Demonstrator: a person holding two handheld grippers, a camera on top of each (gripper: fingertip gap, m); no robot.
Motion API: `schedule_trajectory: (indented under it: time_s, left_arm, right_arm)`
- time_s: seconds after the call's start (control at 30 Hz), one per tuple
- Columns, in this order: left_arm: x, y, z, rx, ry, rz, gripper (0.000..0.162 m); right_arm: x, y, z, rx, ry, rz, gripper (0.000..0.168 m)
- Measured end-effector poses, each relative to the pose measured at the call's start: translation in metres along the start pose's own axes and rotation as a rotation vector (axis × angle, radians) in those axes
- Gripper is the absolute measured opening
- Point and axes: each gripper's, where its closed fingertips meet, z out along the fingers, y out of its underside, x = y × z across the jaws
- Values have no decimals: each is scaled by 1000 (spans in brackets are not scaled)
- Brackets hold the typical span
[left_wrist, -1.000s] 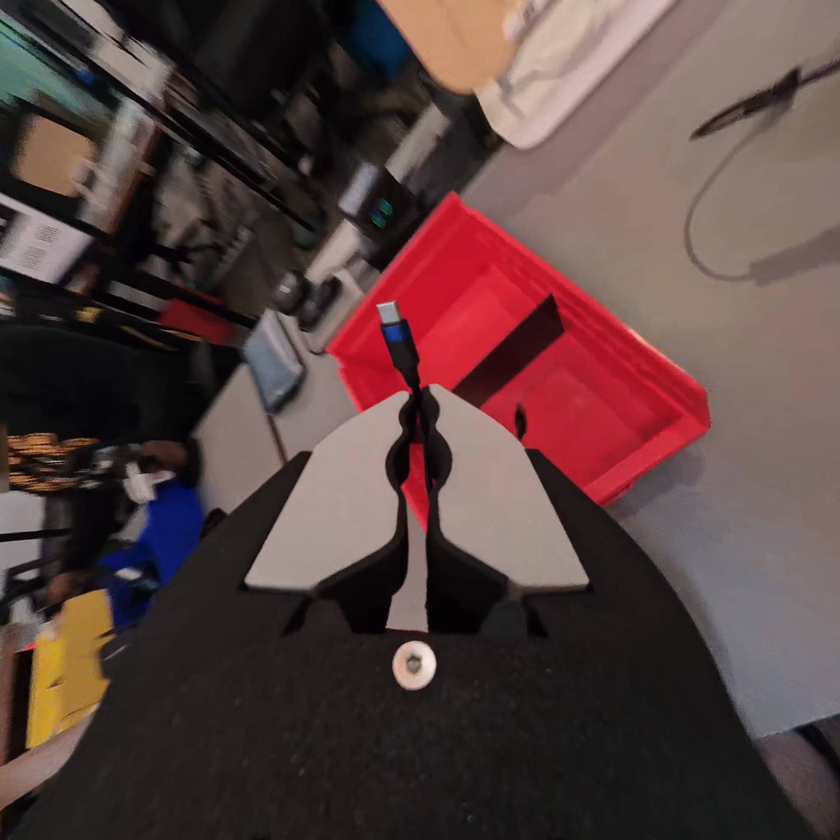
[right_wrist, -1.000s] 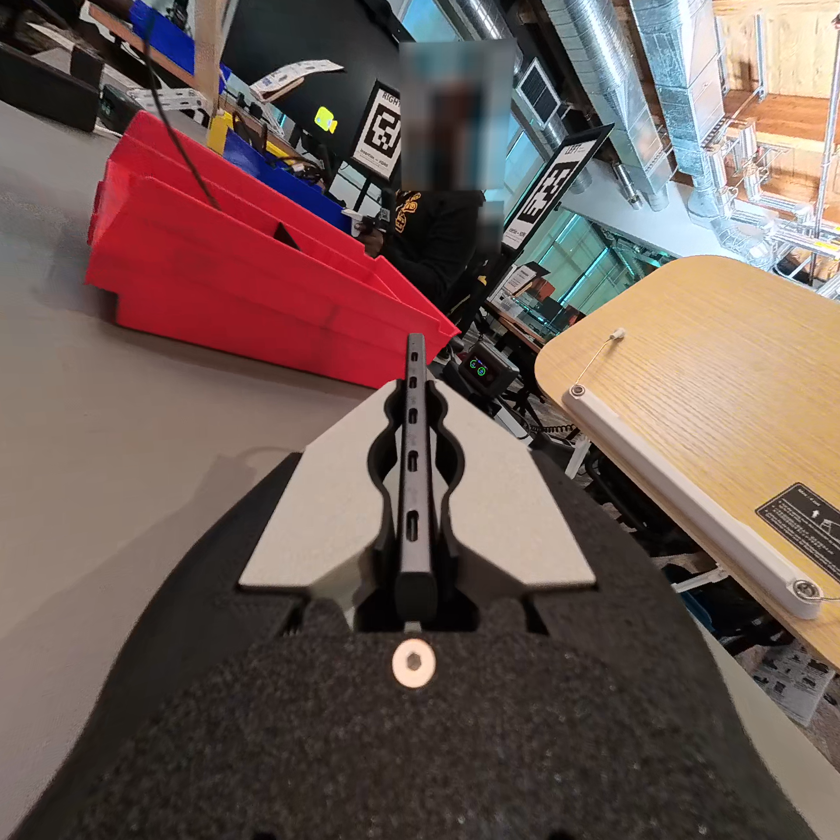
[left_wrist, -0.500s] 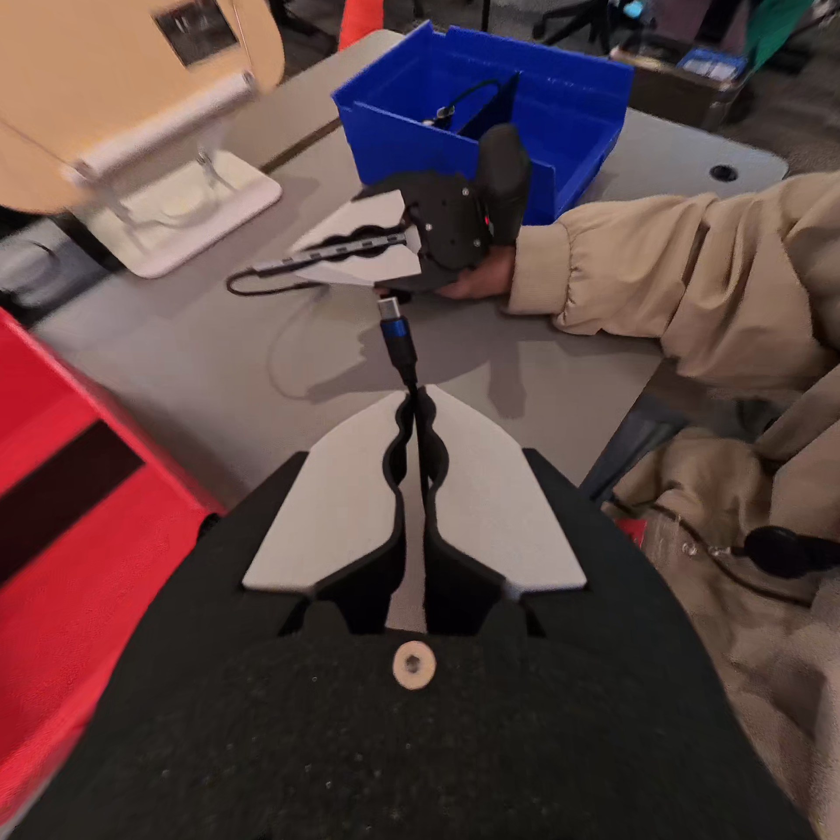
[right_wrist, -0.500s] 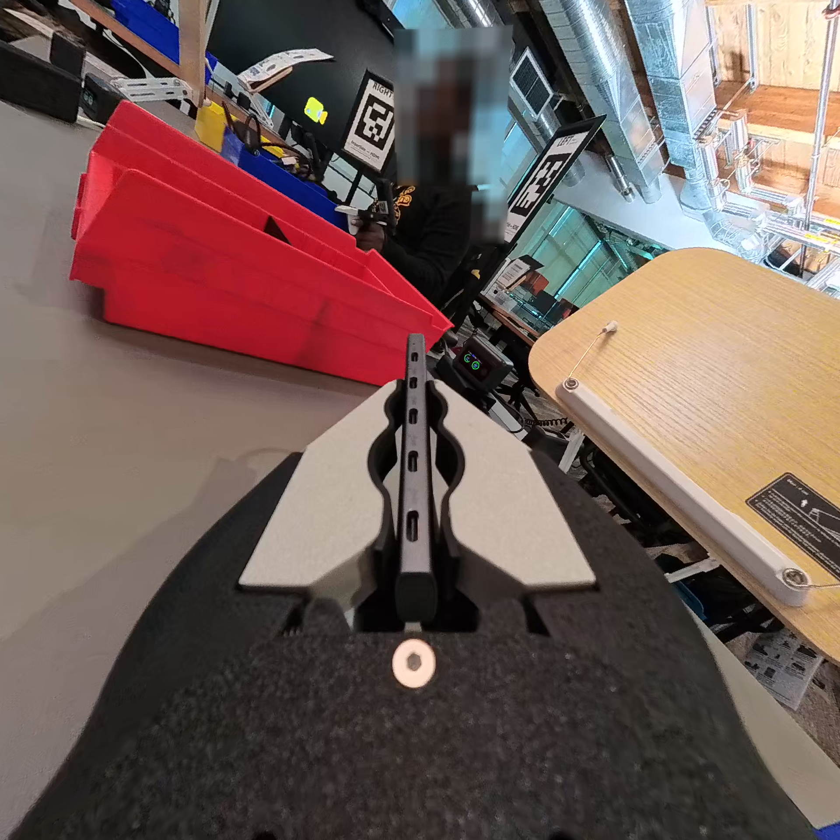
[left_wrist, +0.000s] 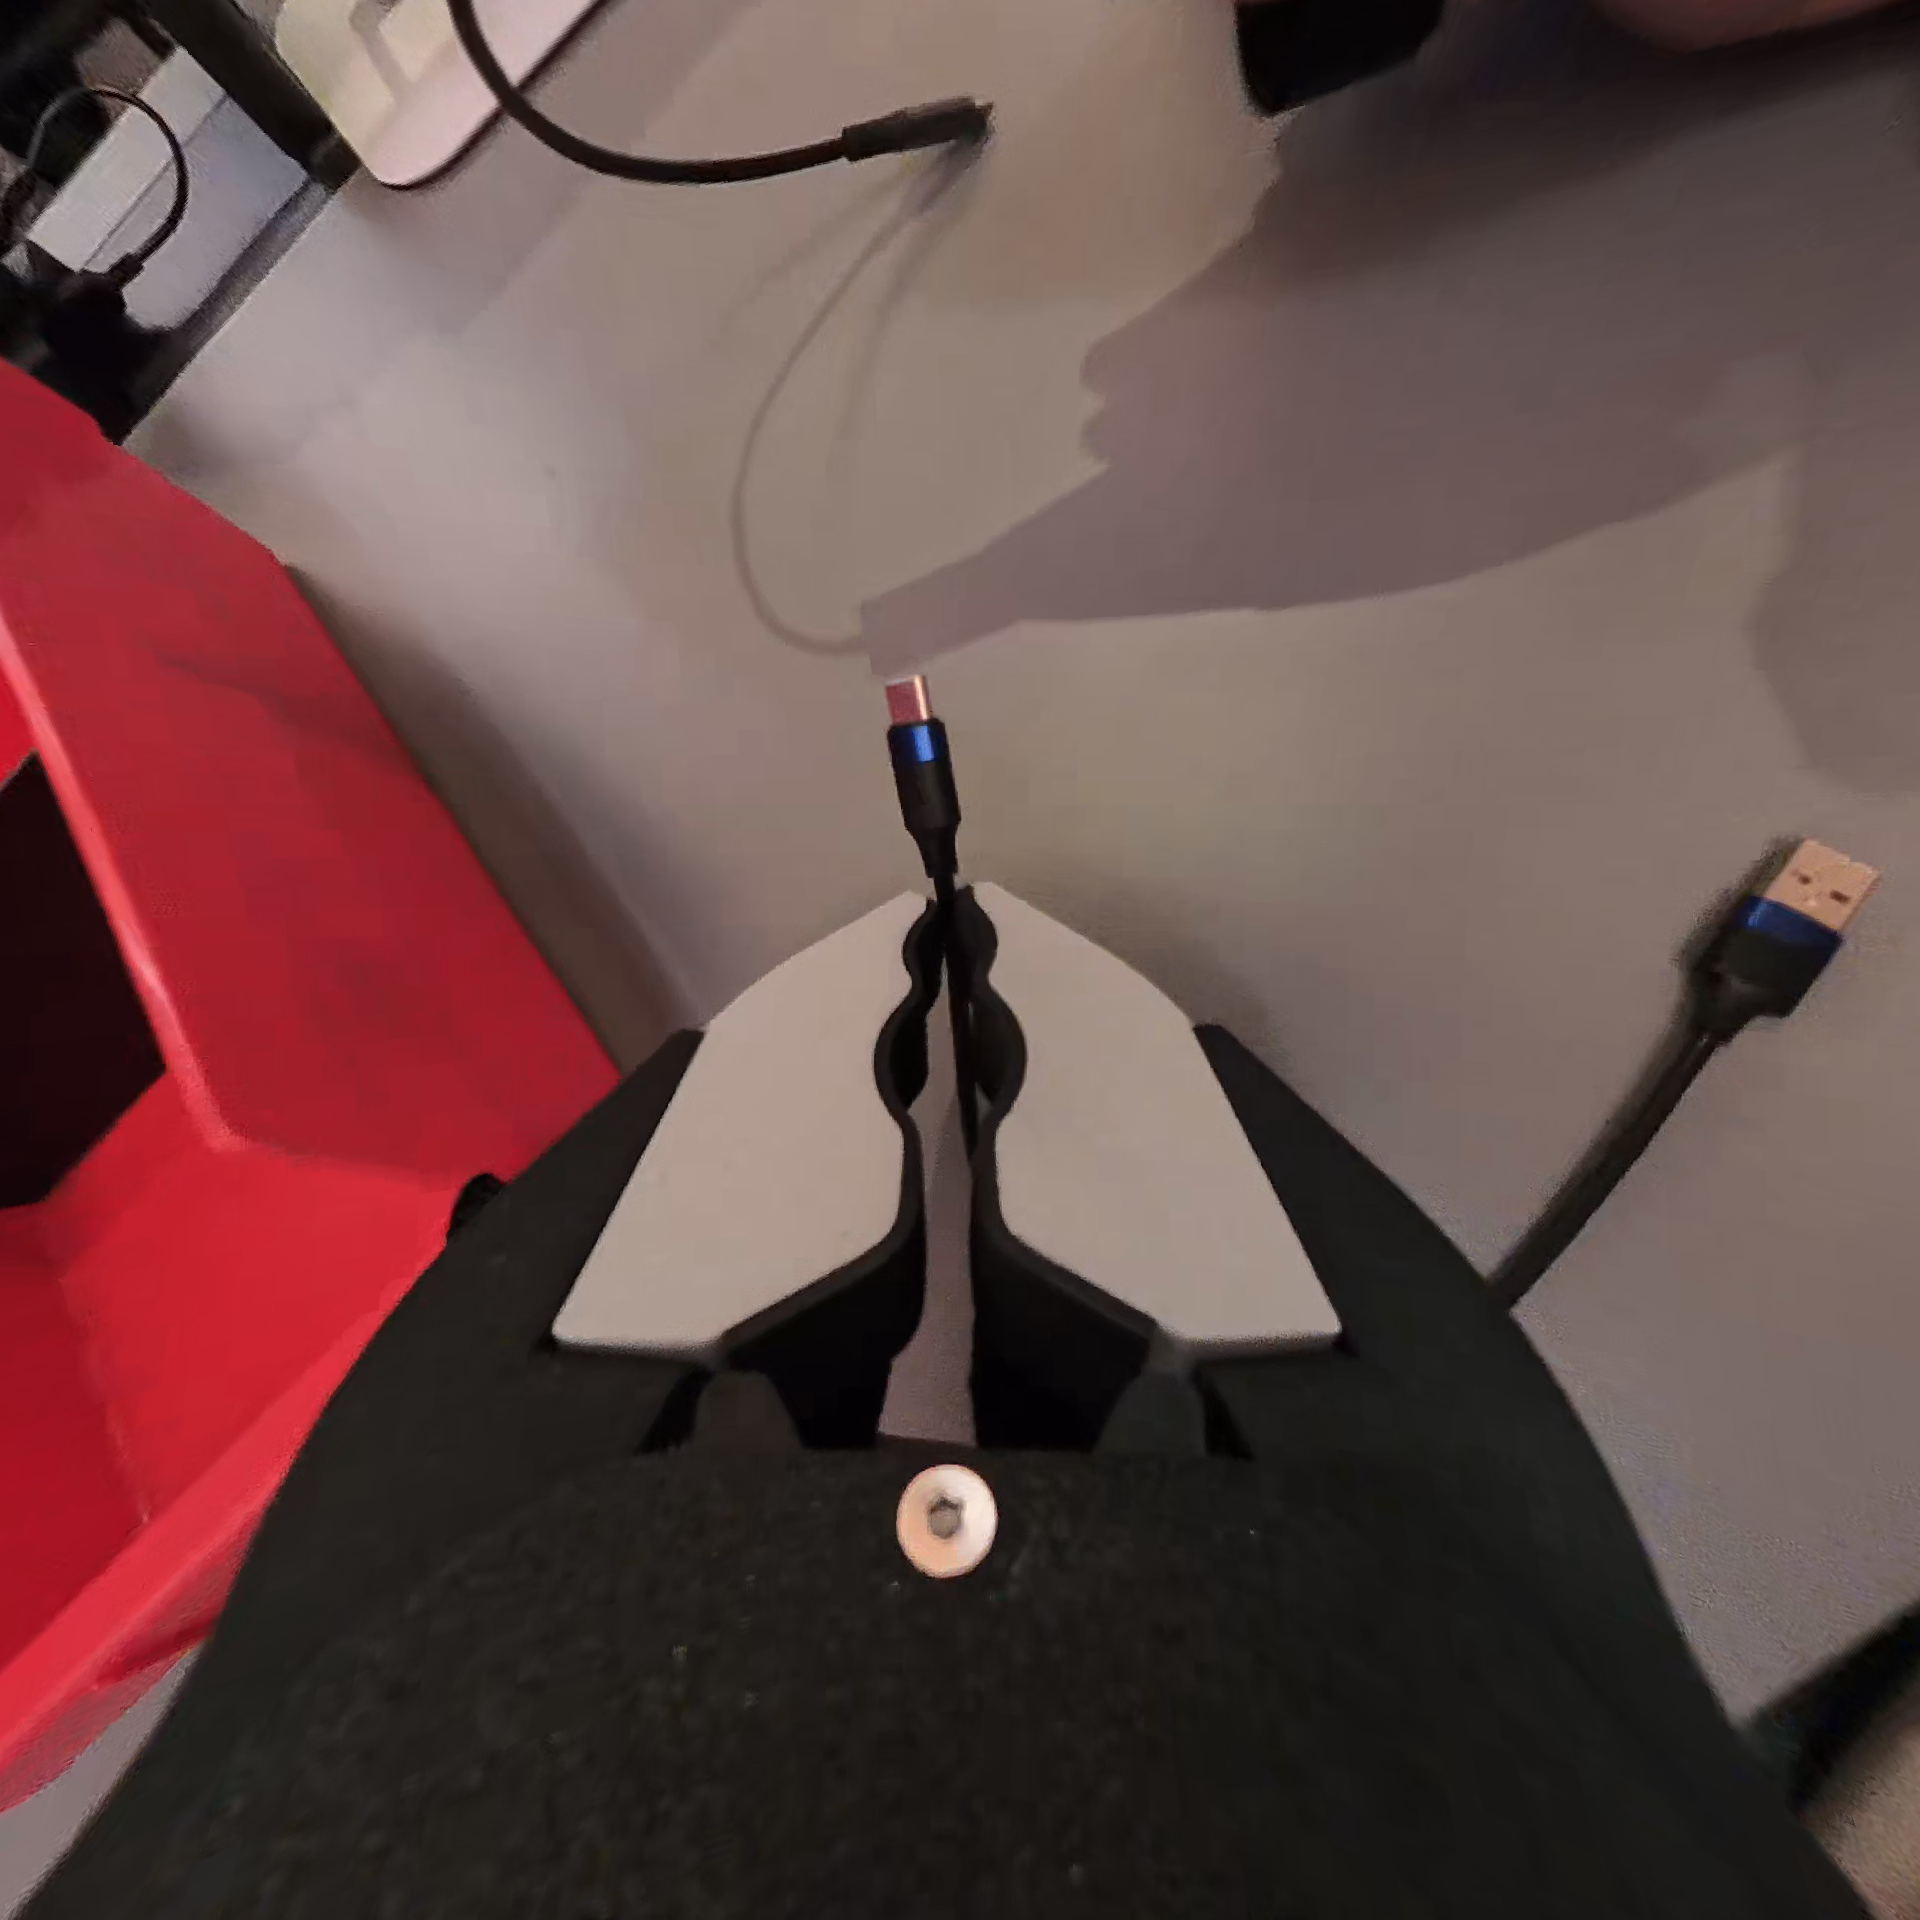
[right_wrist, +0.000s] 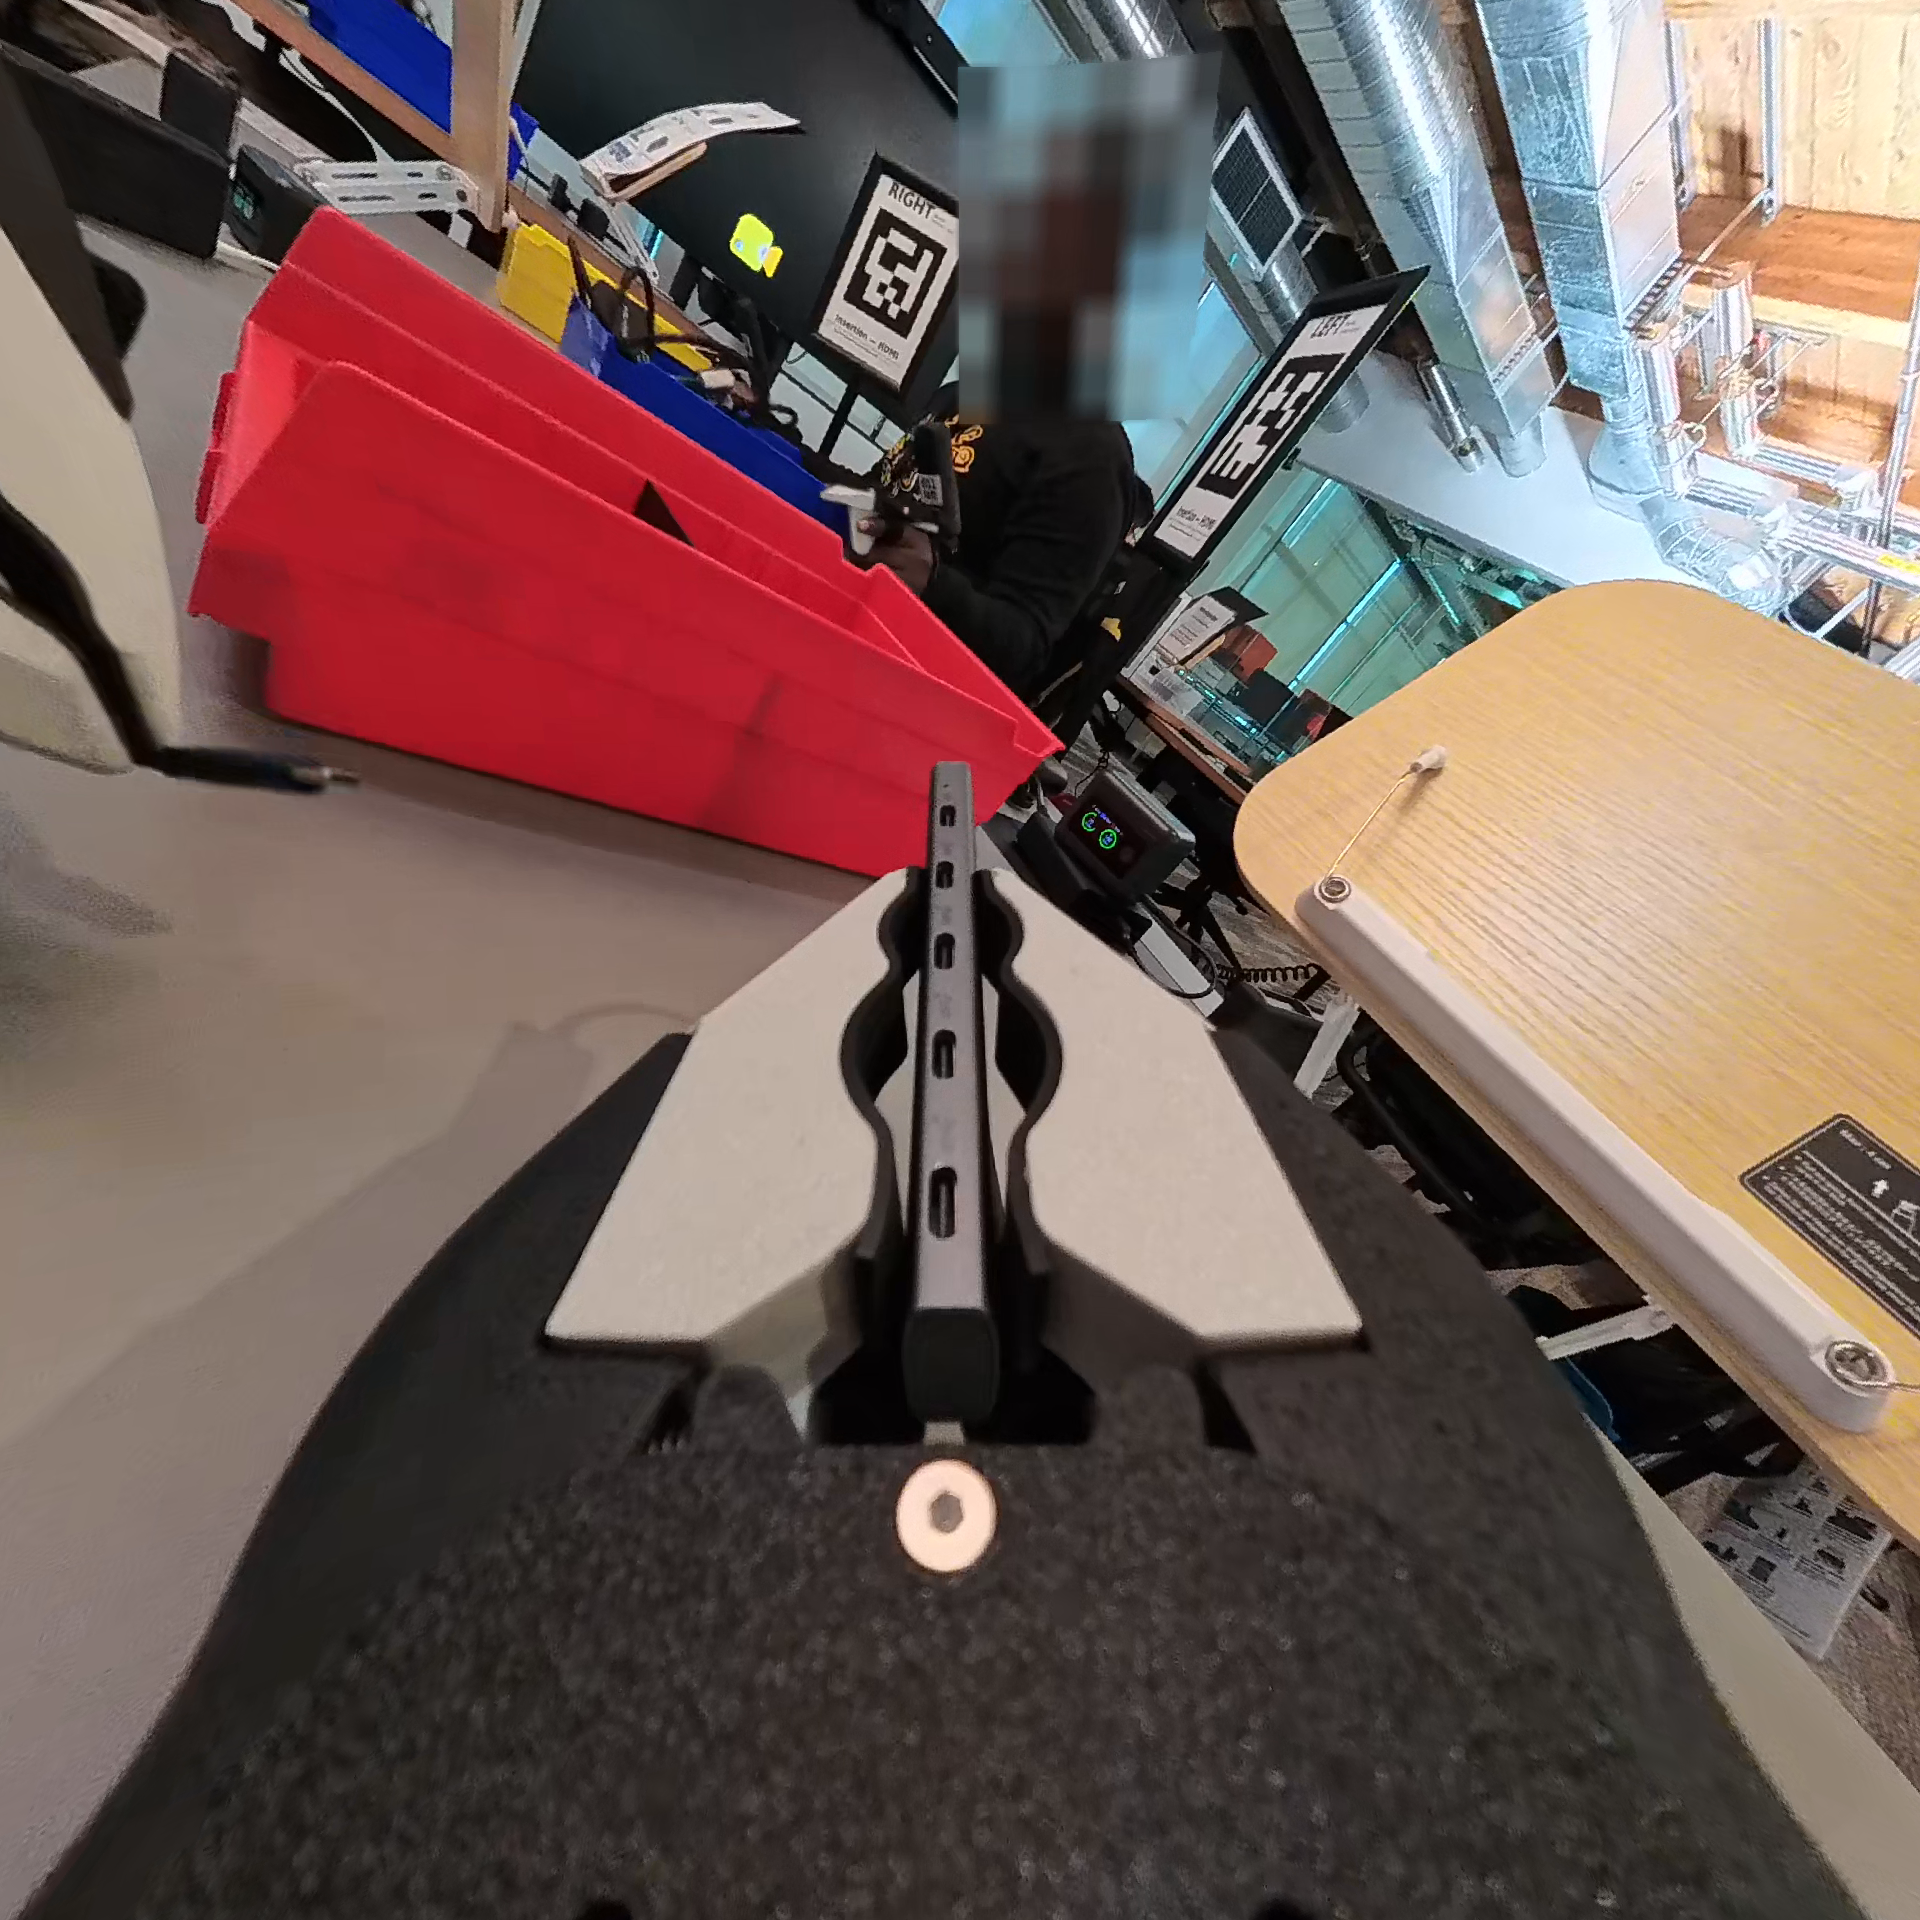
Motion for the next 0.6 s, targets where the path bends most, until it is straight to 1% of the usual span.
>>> schedule_trajectory:
  time_s: [0.3, 0.47, 0.6]
  left_arm:
    - [20, 9, 18, 48, 165, -147, 3]
    - [24, 13, 21, 47, 184, -143, 3]
    - [23, 8, 12, 109, 253, -187, 14]
  right_arm:
    - [-5, 0, 1, -3, -15, -17, 8]
    - [-6, 0, 1, -1, -22, -19, 9]
    - [-7, 0, 1, -1, -25, -14, 9]
